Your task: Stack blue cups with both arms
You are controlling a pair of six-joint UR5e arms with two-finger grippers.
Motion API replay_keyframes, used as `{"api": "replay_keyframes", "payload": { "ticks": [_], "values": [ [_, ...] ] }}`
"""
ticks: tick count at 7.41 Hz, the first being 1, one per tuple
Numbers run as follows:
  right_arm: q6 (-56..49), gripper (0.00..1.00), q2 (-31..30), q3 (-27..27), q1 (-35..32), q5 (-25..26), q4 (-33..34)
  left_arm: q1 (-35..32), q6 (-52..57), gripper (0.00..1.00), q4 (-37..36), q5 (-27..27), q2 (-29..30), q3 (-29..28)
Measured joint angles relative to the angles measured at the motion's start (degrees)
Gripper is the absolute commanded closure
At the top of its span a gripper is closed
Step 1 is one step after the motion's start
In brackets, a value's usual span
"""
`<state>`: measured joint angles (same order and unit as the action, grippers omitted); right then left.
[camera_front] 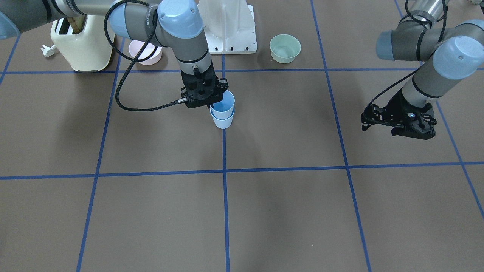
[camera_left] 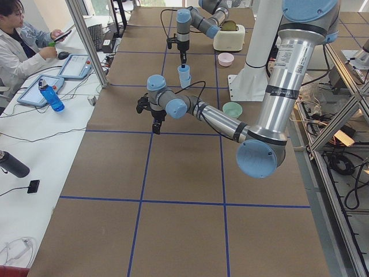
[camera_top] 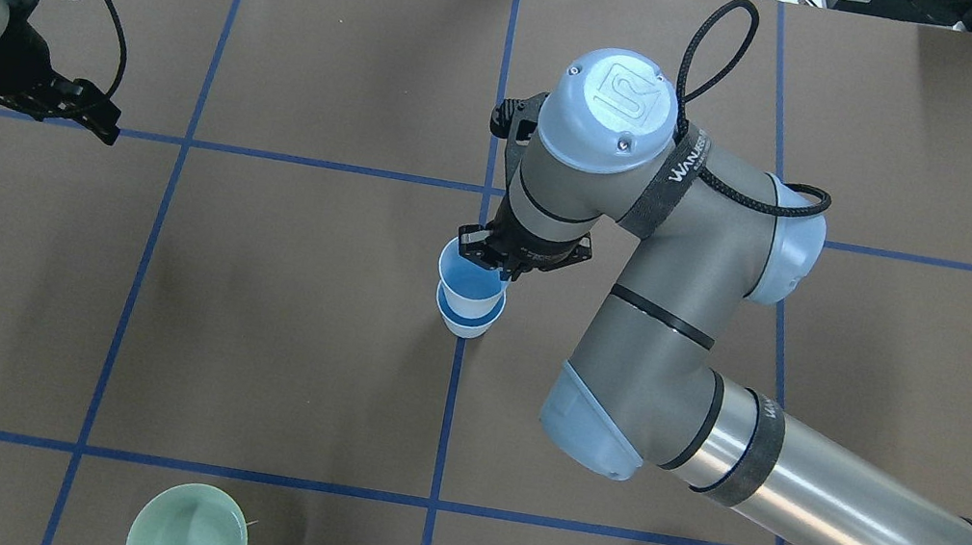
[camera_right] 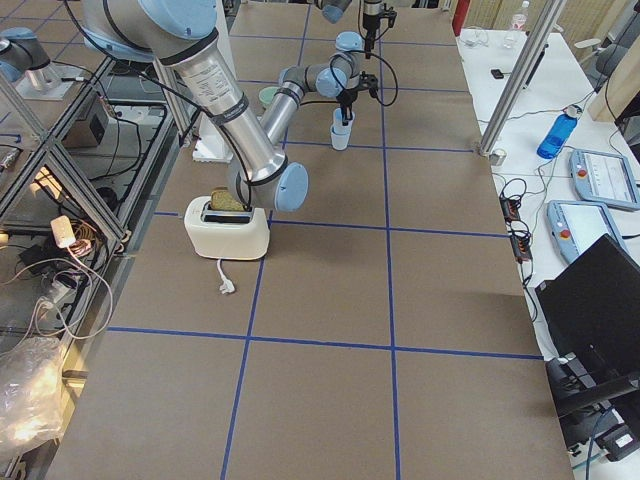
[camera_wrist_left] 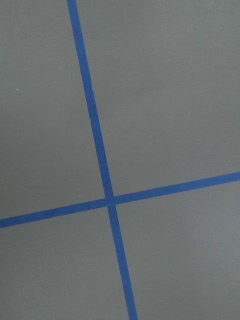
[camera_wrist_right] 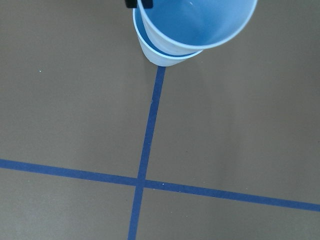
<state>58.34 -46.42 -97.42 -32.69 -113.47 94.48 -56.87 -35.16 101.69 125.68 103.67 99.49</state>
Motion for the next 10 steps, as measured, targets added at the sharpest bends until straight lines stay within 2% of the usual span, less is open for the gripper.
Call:
{"api": "replay_keyframes", "payload": {
  "ticks": [2,3,4,5,7,8,9,10],
  "values": [
    [0.03,1.0,0.04,0.33,0.0,0.01,-0.04,-0.02,0.0,0.06,0.0,0.0,0.03,0.0],
    [0.07,0.86,0.12,0.44,0.0,0.01,-0.03,-0.04,0.0,0.04,0.0,0.0,0.03,0.0],
    [0.12,0.48,0.21,0.51,0.0,0.01,-0.02,-0.06,0.0,0.04,0.0,0.0,0.04,0.03],
    [0.14,0.37,0.22,0.54,0.0,0.01,-0.06,-0.07,0.0,0.04,0.0,0.0,0.04,0.06],
    [0.1,0.25,0.2,0.55,-0.02,0.01,-0.11,-0.08,-0.02,0.04,0.0,0.0,0.07,0.08],
    [0.03,0.07,0.19,0.52,-0.05,0.01,-0.15,-0.09,-0.06,0.03,-0.02,0.0,0.13,0.08],
    [0.0,0.0,0.19,0.42,-0.11,0.01,-0.17,-0.09,-0.08,0.03,-0.13,0.0,0.22,0.07],
    [0.02,0.0,0.05,-0.04,-0.51,-0.09,-0.2,-0.2,-0.1,0.03,-0.38,0.27,0.36,0.07]
  ]
}}
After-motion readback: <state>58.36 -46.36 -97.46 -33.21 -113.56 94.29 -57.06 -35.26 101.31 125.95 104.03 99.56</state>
